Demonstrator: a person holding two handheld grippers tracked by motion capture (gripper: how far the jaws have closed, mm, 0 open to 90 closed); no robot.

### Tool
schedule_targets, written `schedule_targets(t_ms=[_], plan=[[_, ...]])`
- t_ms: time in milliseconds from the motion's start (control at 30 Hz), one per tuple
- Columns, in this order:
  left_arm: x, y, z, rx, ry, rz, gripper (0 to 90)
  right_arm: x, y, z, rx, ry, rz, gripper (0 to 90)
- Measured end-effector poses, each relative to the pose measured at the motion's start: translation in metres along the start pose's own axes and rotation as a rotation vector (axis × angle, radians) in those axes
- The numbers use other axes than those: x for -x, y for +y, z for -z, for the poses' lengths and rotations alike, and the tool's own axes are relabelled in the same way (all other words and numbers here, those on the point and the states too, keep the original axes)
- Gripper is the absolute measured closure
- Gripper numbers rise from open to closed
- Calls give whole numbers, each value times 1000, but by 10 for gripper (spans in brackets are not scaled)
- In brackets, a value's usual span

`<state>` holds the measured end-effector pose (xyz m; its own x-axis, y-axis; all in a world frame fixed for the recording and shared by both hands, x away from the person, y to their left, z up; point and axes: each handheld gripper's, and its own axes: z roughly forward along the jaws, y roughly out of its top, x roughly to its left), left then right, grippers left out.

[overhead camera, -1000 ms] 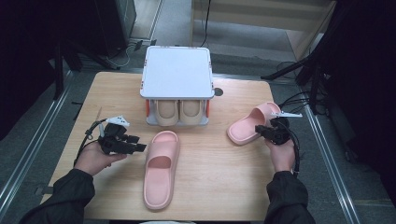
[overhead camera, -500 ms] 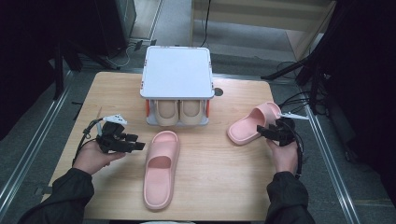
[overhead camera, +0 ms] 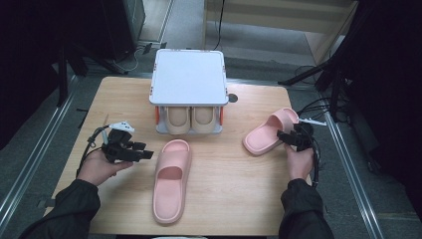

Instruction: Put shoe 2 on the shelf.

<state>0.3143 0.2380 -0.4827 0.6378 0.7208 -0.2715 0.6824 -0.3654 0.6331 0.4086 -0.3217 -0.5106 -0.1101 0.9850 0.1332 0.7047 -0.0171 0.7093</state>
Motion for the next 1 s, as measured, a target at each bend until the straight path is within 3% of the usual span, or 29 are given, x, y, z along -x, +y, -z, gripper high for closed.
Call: schedule_targets(t_ms=[100, 300, 433, 600, 800, 1000], plan=[[1, -1, 0, -2, -1, 2, 465, 3, 2, -1, -9, 5, -2, 429], [5, -1, -3, -7, -3, -9, 467, 9, 3, 0, -5, 35, -47, 618], [5, -3, -2, -10, -3, -7, 468, 8, 4, 0, -8, 30, -47, 695], [5, -4, -2, -6, -2, -2, 469, 4, 7, 2, -21, 3, -12, 819], [4, -5, 0, -7, 3, -4, 470, 3, 9, 2, -36, 8, -12, 849], [1, -4, 1, -1, 3, 35, 472, 0, 10, 11, -38, 21, 5, 849]])
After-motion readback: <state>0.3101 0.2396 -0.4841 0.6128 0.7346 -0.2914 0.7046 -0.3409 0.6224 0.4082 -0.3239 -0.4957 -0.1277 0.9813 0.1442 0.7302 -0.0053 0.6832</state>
